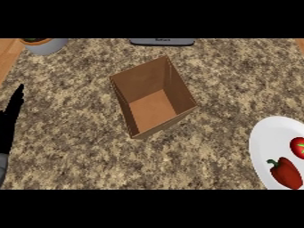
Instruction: Pick the tomato from the plate and place it in the cardboard box
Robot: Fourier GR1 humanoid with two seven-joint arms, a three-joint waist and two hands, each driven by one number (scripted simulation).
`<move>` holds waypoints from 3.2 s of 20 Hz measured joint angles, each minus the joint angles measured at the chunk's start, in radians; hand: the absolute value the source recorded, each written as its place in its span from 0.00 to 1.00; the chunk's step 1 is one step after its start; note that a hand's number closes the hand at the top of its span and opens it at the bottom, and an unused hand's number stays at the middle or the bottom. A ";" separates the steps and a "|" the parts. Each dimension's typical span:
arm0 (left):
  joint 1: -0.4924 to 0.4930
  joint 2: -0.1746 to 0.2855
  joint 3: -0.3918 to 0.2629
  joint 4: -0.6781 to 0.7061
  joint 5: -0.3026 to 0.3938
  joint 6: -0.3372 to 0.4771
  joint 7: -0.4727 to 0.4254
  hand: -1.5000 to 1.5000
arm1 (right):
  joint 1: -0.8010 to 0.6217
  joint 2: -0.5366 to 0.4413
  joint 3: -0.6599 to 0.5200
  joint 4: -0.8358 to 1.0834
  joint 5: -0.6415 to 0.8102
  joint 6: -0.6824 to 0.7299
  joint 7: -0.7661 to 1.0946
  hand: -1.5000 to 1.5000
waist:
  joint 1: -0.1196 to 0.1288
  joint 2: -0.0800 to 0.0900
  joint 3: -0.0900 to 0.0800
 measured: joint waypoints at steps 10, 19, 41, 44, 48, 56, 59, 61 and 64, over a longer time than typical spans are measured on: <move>0.002 -0.024 0.062 0.026 -0.028 -0.043 -0.017 0.50 | -0.171 0.102 0.045 0.177 0.199 -0.011 0.035 0.00 | -0.011 -0.002 -0.001; -0.001 -0.064 0.109 0.052 -0.076 -0.072 -0.036 0.50 | -0.215 0.146 0.007 0.223 0.275 -0.002 0.026 0.00 | -0.018 -0.004 -0.001; 0.032 -0.122 0.177 -0.025 -0.160 -0.126 0.004 0.50 | -0.038 0.208 -0.045 -0.090 0.352 0.072 0.192 0.00 | -0.024 -0.006 -0.002; 0.043 -0.136 0.184 -0.029 -0.173 -0.128 -0.009 0.50 | -0.053 0.243 -0.061 -0.051 0.381 0.044 0.214 1.00 | -0.021 -0.005 -0.002; 0.035 -0.150 0.192 -0.014 -0.182 -0.127 -0.023 0.50 | -0.072 0.274 -0.091 -0.047 0.404 -0.067 0.221 1.00 | -0.021 -0.006 -0.005; 0.018 -0.139 0.222 -0.005 -0.181 -0.158 -0.019 0.50 | -0.098 0.305 -0.153 -0.031 0.431 -0.234 0.240 1.00 | -0.025 -0.007 -0.005; 0.036 -0.147 0.226 -0.011 -0.183 -0.150 -0.014 0.50 | -0.052 0.369 -0.152 -0.132 0.441 -0.285 0.392 1.00 | -0.044 -0.016 -0.013; 0.048 -0.140 0.236 -0.013 -0.182 -0.148 -0.013 0.50 | -0.011 0.413 -0.149 -0.189 0.459 -0.324 0.493 1.00 | -0.061 -0.029 -0.026; 0.052 -0.133 0.246 -0.011 -0.179 -0.147 -0.004 0.50 | 0.027 0.453 -0.145 -0.287 0.502 -0.381 0.647 1.00 | -0.085 -0.036 -0.030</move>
